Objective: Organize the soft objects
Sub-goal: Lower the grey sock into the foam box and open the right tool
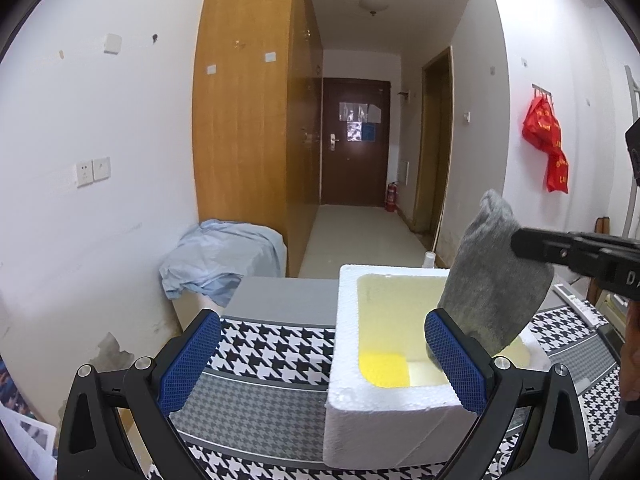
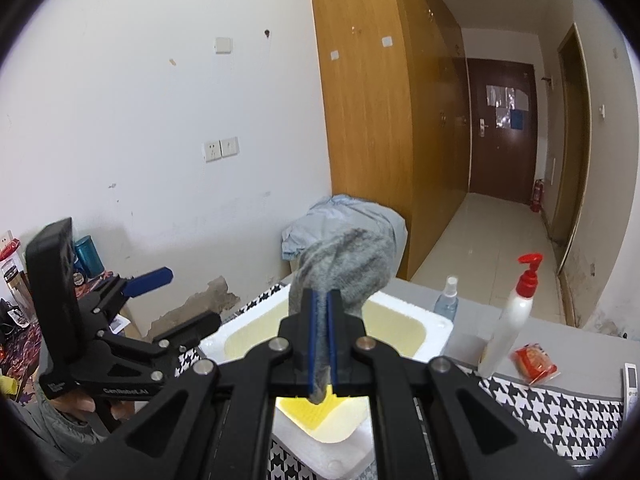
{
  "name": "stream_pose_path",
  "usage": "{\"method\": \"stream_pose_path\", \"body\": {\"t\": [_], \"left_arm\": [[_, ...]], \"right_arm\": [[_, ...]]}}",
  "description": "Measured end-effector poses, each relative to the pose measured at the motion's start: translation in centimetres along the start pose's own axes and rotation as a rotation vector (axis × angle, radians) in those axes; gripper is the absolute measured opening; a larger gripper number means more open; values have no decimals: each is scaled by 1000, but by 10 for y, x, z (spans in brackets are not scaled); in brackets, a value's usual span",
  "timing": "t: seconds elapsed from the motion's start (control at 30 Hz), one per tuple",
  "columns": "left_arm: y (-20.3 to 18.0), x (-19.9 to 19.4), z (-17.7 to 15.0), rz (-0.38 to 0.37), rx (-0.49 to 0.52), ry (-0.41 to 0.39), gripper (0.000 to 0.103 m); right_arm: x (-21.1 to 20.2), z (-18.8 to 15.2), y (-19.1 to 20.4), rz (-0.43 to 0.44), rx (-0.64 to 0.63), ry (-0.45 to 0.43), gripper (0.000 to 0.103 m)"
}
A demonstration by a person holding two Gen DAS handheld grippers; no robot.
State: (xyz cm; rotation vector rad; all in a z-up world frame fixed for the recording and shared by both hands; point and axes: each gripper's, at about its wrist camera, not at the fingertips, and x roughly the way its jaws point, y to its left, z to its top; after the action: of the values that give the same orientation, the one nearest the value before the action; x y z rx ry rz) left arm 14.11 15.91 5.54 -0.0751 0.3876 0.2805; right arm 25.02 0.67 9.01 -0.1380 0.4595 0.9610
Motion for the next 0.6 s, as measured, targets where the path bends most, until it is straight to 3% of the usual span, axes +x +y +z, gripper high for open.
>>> {"method": "stream_pose_path", "body": {"t": [0.6], "left_arm": [[19,-1,-7,1,-37,10,102]], "right_arm": [[52,-10,9,-25,-39,169,8]]}}
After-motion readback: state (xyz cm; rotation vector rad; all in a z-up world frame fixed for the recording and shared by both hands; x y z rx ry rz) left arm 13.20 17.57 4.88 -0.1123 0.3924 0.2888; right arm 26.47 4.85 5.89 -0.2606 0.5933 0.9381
